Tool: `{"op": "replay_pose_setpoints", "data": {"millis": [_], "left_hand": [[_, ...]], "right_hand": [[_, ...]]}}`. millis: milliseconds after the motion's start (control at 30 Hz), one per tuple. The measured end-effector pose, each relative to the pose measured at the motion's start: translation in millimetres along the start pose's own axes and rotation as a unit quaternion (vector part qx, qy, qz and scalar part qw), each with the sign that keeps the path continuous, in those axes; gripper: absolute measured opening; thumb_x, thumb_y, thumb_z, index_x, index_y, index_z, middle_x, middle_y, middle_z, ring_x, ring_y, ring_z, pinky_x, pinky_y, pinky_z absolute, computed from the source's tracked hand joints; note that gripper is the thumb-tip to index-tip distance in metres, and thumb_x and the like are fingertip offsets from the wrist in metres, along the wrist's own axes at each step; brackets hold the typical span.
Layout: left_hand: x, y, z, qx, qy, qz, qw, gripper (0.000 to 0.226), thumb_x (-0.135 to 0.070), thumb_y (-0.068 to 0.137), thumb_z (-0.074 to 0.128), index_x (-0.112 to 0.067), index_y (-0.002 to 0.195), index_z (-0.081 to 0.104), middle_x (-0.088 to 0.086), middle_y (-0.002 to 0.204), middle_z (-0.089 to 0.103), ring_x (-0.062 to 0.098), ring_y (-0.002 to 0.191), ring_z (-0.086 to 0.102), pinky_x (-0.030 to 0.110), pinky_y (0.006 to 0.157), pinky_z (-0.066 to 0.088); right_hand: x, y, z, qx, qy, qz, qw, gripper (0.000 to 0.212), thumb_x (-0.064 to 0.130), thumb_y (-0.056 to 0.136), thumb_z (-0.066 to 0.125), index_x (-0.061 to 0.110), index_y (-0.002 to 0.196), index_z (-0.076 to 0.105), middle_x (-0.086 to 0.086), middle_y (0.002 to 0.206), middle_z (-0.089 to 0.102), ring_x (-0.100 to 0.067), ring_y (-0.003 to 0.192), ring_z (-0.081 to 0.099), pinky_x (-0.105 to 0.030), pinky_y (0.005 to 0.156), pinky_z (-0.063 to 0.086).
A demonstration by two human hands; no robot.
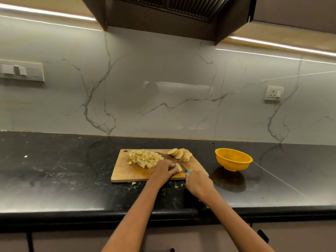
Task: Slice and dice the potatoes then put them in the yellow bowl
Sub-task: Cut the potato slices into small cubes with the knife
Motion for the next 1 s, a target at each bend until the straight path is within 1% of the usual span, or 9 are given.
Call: {"op": "replay_pose_setpoints", "data": {"millis": [67, 200, 367, 433, 500, 567, 667, 867, 1000], "left_hand": [[-0.1, 1.5, -1.2, -0.002, 0.0, 0.002, 1.0, 0.03, -0.028, 0.087, 0.064, -0.004, 0.105, 0.07, 0.009, 0.114, 0.067, 0.019, 0.106, 0.058, 0.028, 0.091, 0.041], [-1.5, 0.4, -2.8, -0.002, -0.013, 0.005, 1.0, 0.029, -0.025, 0.086, 0.065, -0.003, 0.104, 0.07, 0.009, 0.114, 0.067, 0.019, 0.105, 0.06, 0.027, 0.09, 0.042], [-5.9, -1.0, -1.6, 0.015, -0.012, 0.009, 1.0, 0.023, -0.021, 0.084, 0.066, 0.001, 0.079, 0.07, 0.012, 0.086, 0.071, 0.016, 0.077, 0.06, 0.035, 0.079, 0.047], [-4.9, -1.9, -2.2, 0.014, -0.011, 0.007, 1.0, 0.022, -0.019, 0.083, 0.067, -0.001, 0.072, 0.067, 0.01, 0.077, 0.07, 0.017, 0.07, 0.058, 0.034, 0.073, 0.045], [-5.7, -3.1, -3.2, 0.011, -0.01, 0.006, 1.0, 0.022, -0.019, 0.083, 0.067, -0.002, 0.07, 0.067, 0.009, 0.075, 0.069, 0.017, 0.068, 0.057, 0.034, 0.072, 0.046], [-5.4, -3.3, -3.7, 0.001, -0.016, 0.005, 1.0, 0.018, -0.02, 0.083, 0.068, -0.003, 0.082, 0.073, 0.008, 0.085, 0.072, 0.017, 0.078, 0.063, 0.036, 0.08, 0.048], [-5.7, -4.1, -5.7, -0.013, -0.021, -0.01, 1.0, 0.027, -0.022, 0.082, 0.069, -0.004, 0.103, 0.071, 0.008, 0.104, 0.071, 0.017, 0.097, 0.064, 0.029, 0.089, 0.047], [-0.9, -6.6, -3.4, -0.017, -0.006, -0.04, 0.999, 0.033, -0.023, 0.086, 0.065, -0.006, 0.114, 0.066, 0.007, 0.115, 0.067, 0.017, 0.109, 0.059, 0.028, 0.096, 0.043], [-1.9, -9.4, -1.2, -0.011, -0.009, -0.042, 0.999, 0.035, -0.022, 0.088, 0.062, -0.006, 0.119, 0.062, 0.008, 0.125, 0.061, 0.018, 0.119, 0.054, 0.027, 0.103, 0.037]], "right_hand": [[0.6, 2.5, 1.0, 0.012, -0.007, 0.0, 1.0, 0.039, 0.032, 0.102, 0.036, 0.004, 0.116, 0.058, -0.011, 0.111, 0.063, -0.025, 0.102, 0.061, -0.034, 0.085, 0.05], [5.3, 3.4, 7.5, 0.032, -0.058, -0.026, 0.997, 0.037, 0.028, 0.102, 0.035, 0.004, 0.119, 0.057, -0.011, 0.114, 0.062, -0.024, 0.103, 0.06, -0.029, 0.071, 0.044], [24.1, 7.3, 0.3, 0.069, -0.078, -0.035, 0.994, 0.027, 0.014, 0.099, 0.039, 0.001, 0.106, 0.062, -0.014, 0.115, 0.064, -0.03, 0.106, 0.061, -0.029, 0.067, 0.04], [32.0, 7.8, -3.1, 0.085, -0.083, -0.033, 0.992, 0.022, 0.012, 0.098, 0.042, 0.003, 0.096, 0.062, -0.014, 0.114, 0.064, -0.029, 0.107, 0.061, -0.03, 0.068, 0.045], [35.5, 7.8, -3.0, 0.08, -0.103, -0.037, 0.991, 0.024, 0.013, 0.097, 0.044, 0.003, 0.107, 0.063, -0.014, 0.118, 0.063, -0.028, 0.109, 0.06, -0.031, 0.079, 0.047], [33.5, 2.8, 0.4, 0.073, -0.13, -0.044, 0.988, 0.027, 0.014, 0.097, 0.042, 0.004, 0.115, 0.061, -0.013, 0.121, 0.061, -0.026, 0.11, 0.058, -0.031, 0.085, 0.047], [28.1, -12.9, 0.7, 0.055, -0.169, -0.056, 0.983, 0.03, 0.015, 0.099, 0.04, 0.005, 0.122, 0.057, -0.013, 0.124, 0.059, -0.027, 0.113, 0.058, -0.032, 0.084, 0.048], [15.6, -53.6, -7.4, 0.017, -0.208, -0.053, 0.977, 0.028, 0.01, 0.098, 0.044, 0.003, 0.121, 0.058, -0.012, 0.12, 0.061, -0.026, 0.108, 0.061, -0.033, 0.083, 0.05], [0.7, -56.3, -16.9, -0.003, -0.123, -0.029, 0.992, 0.032, 0.023, 0.101, 0.04, 0.004, 0.119, 0.059, -0.01, 0.117, 0.064, -0.023, 0.106, 0.062, -0.032, 0.083, 0.05]]}}
Point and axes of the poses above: each hand's wrist, its own y-axis towards the middle knuckle, its own z-axis out of the palm, x = y × z, the point moved 8 cm from there along y, towards the middle knuckle
